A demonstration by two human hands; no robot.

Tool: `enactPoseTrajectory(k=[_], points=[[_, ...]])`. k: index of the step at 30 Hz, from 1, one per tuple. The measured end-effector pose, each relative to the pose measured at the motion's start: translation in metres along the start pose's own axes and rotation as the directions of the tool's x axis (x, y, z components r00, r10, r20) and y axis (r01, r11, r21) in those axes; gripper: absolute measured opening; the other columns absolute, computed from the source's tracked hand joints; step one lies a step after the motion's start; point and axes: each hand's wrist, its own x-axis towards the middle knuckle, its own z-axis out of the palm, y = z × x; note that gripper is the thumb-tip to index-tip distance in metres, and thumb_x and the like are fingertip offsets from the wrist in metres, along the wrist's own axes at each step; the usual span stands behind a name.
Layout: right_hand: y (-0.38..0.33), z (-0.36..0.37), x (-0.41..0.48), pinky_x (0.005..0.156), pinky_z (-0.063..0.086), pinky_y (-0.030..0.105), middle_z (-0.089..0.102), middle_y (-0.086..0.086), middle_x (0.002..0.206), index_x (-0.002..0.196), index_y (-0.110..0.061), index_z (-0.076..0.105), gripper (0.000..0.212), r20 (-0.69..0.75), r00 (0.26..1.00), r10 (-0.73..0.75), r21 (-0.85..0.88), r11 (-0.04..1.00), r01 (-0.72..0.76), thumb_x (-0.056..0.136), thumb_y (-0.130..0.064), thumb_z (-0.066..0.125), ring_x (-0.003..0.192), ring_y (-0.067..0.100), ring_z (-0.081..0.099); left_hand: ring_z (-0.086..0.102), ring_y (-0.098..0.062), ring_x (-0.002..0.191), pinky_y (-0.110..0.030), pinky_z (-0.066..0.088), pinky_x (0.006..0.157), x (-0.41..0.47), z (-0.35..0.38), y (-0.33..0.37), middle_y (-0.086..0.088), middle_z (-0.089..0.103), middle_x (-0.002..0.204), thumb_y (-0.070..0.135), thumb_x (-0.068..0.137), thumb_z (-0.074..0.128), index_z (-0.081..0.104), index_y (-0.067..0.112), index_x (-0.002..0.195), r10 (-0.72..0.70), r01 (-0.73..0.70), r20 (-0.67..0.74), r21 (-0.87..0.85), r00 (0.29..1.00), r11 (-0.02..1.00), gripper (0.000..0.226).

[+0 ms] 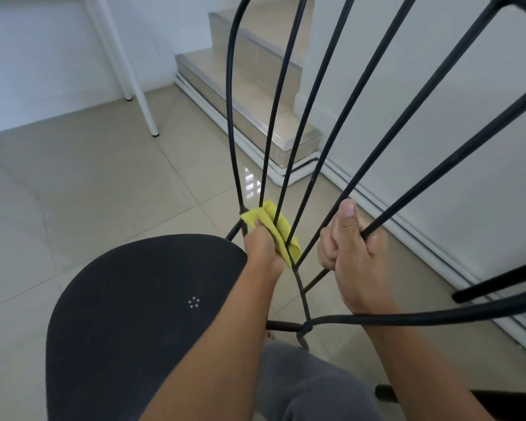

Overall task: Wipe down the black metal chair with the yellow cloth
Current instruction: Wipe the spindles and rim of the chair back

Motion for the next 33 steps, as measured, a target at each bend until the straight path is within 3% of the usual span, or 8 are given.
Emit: enactPoseTrajectory(k=[3,6,8,10,15,20,26,33], points=[[0.003,-0.003,0.000,0.045,0.034,0.027,0.038,0.002,0.054,0.069,-0.020,0.045,0.043,-0.097,0.993,-0.074,-0.060,0.996,0.069,0.098,-0.052,0.048,0.046,0.015,0.037,0.069,-0.031,0.099,-0.048,0.055,0.091,-0.018,-0.016,-0.035,-0.016,0.072,0.106,0.028,0.103,0.046,0.067,0.006,0.108,-0.087,0.083,0.071,0.058,0.994,0.995,0.031],[0.001,-0.005,0.008,0.074,0.049,0.035,0.052,0.003,0.082,0.092,-0.034,0.052,0.008,-0.163,0.972,-0.170,-0.049,0.985,0.165,0.097,-0.037,0.058,0.077,0.019,0.055,0.069,-0.033,0.100,-0.046,0.056,0.089,-0.024,-0.022,-0.050,-0.018,0.071,0.108,0.027,0.103,0.044,0.068,0.005,0.106,-0.093,0.086,0.056,0.113,0.994,0.990,0.032],[-0.002,-0.004,0.013,0.086,0.049,0.041,0.057,0.006,0.091,0.102,-0.028,0.053,0.008,-0.092,0.980,-0.176,0.065,0.981,0.182,0.099,-0.035,0.055,0.088,0.026,0.057,0.068,-0.033,0.099,-0.047,0.056,0.089,-0.019,-0.017,-0.042,-0.019,0.070,0.109,0.026,0.104,0.043,0.066,0.004,0.108,-0.071,0.068,0.039,0.090,0.997,0.994,0.031],[-0.002,-0.001,0.016,0.073,0.045,0.042,0.051,0.009,0.076,0.097,-0.014,0.049,0.020,-0.028,0.986,-0.164,0.137,0.977,0.166,0.100,-0.034,0.048,0.071,0.027,0.049,0.067,-0.028,0.094,-0.046,0.055,0.089,-0.012,-0.008,-0.020,-0.014,0.069,0.104,0.022,0.105,0.041,0.063,0.006,0.109,-0.023,0.023,0.012,0.029,1.000,0.999,0.028],[0.007,0.003,0.020,0.055,0.029,0.043,0.035,0.005,0.065,0.088,-0.013,0.044,0.023,-0.018,0.988,-0.152,0.123,0.980,0.153,0.103,-0.029,0.037,0.057,0.021,0.032,0.064,-0.026,0.087,-0.046,0.056,0.086,0.023,0.006,0.034,-0.014,0.067,0.107,0.006,0.100,0.040,0.062,0.004,0.113,0.079,-0.084,-0.076,-0.067,0.994,0.994,0.026],[0.011,0.006,0.021,0.053,0.030,0.037,0.036,0.000,0.064,0.087,-0.015,0.046,0.021,-0.056,0.983,-0.177,0.158,0.970,0.184,0.102,-0.025,0.035,0.055,0.019,0.031,0.066,-0.023,0.080,-0.036,0.054,0.065,-0.002,-0.006,-0.009,-0.013,0.068,0.099,0.021,0.105,0.040,0.062,0.005,0.112,-0.040,0.039,0.024,0.024,0.999,0.999,0.028],[0.012,0.007,0.021,0.053,0.030,0.035,0.038,-0.005,0.064,0.086,-0.015,0.046,0.022,-0.051,0.982,-0.184,0.157,0.969,0.190,0.102,-0.023,0.034,0.055,0.016,0.033,0.064,-0.023,0.083,-0.040,0.053,0.074,0.027,0.003,0.016,-0.009,0.068,0.102,0.027,0.103,0.048,0.061,0.008,0.123,-0.014,0.011,-0.012,-0.200,1.000,0.980,0.030],[0.012,0.007,0.021,0.051,0.028,0.036,0.037,-0.002,0.064,0.086,-0.015,0.047,0.021,-0.072,0.980,-0.183,0.159,0.968,0.192,0.101,-0.024,0.036,0.054,0.016,0.032,0.064,-0.022,0.084,-0.037,0.053,0.071,0.025,-0.002,0.004,-0.008,0.068,0.103,0.031,0.104,0.044,0.064,0.010,0.117,-0.013,0.018,0.028,-0.160,1.000,0.987,0.031]])
